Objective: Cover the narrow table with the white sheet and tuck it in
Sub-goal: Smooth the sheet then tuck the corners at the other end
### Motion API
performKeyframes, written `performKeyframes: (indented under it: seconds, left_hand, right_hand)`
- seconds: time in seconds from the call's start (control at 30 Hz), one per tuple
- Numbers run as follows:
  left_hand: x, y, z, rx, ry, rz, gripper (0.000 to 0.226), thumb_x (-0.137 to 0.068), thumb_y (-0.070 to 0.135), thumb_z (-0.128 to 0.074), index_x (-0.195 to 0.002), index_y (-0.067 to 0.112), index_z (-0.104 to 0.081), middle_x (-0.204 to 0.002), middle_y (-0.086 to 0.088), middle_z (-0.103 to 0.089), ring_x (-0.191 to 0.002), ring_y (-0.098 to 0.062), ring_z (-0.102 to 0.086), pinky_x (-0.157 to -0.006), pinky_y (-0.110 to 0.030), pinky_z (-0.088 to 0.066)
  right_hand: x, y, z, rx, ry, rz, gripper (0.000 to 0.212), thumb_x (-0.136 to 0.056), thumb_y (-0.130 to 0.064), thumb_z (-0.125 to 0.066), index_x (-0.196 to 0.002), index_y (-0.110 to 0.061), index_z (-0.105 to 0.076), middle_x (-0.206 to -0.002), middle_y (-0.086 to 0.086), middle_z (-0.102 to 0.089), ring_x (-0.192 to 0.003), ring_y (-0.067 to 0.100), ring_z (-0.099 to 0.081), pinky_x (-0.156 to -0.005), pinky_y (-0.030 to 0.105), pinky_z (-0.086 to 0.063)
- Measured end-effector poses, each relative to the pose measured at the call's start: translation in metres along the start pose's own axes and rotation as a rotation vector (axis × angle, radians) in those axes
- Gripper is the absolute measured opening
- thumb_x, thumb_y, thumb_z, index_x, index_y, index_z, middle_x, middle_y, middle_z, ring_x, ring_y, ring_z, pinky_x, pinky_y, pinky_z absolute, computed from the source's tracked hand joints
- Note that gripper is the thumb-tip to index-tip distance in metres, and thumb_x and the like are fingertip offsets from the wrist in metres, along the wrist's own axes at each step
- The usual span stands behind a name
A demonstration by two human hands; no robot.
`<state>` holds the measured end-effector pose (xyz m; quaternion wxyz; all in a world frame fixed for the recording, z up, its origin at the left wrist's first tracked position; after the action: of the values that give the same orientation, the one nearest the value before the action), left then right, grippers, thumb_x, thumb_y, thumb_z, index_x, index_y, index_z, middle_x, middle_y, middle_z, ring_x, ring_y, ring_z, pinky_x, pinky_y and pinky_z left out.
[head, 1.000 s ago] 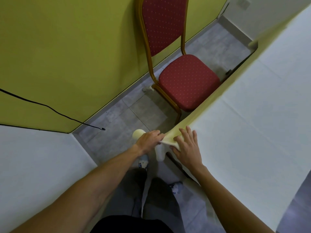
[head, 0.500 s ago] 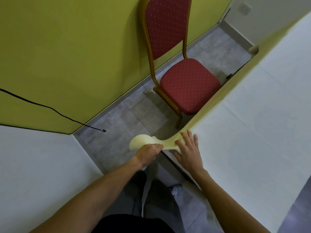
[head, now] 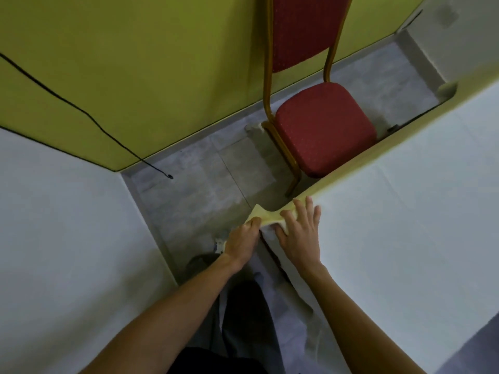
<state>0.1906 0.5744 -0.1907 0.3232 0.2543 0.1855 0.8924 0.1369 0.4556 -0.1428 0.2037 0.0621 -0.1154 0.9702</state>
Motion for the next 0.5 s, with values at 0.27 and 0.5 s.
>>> performKeyframes:
  seconds: [0.27,0.5]
  left_hand:
    - [0.013,-0.014,-0.004,0.119,0.169,0.078,0.023,-0.089,0.006,-0.061,-0.112,0.005,-0.062,-0.105,-0.015,-0.068,-0.087,-0.028,-0.068,-0.069,-0.032,-0.054]
    - [0.023,-0.051,-0.017,0.258,0.332,0.236,0.015,-0.088,0.013,-0.063,-0.102,0.013,-0.068,-0.1,-0.006,-0.07,-0.089,-0.021,-0.066,-0.075,-0.033,-0.056]
  right_hand:
    - [0.002,-0.003,0.003,-0.018,0.046,0.031,0.042,-0.099,-0.049,-0.047,-0.115,-0.013,-0.064,-0.149,0.018,-0.046,-0.147,0.045,-0.023,-0.119,0.067,-0.01]
    - [-0.002,-0.001,-0.008,0.048,0.024,0.061,0.052,-0.082,-0.046,-0.076,-0.118,-0.013,-0.057,-0.151,0.017,-0.042,-0.148,0.043,-0.02,-0.121,0.063,-0.005]
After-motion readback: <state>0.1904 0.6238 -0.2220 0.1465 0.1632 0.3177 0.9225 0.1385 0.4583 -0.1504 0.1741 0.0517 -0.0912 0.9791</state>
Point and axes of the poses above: each hand's wrist, its own x-axis away from the middle knuckle, its own z-axis out of the back of the hand, y = z × x, the point moved 10 cm from there along -x, towards the middle knuckle
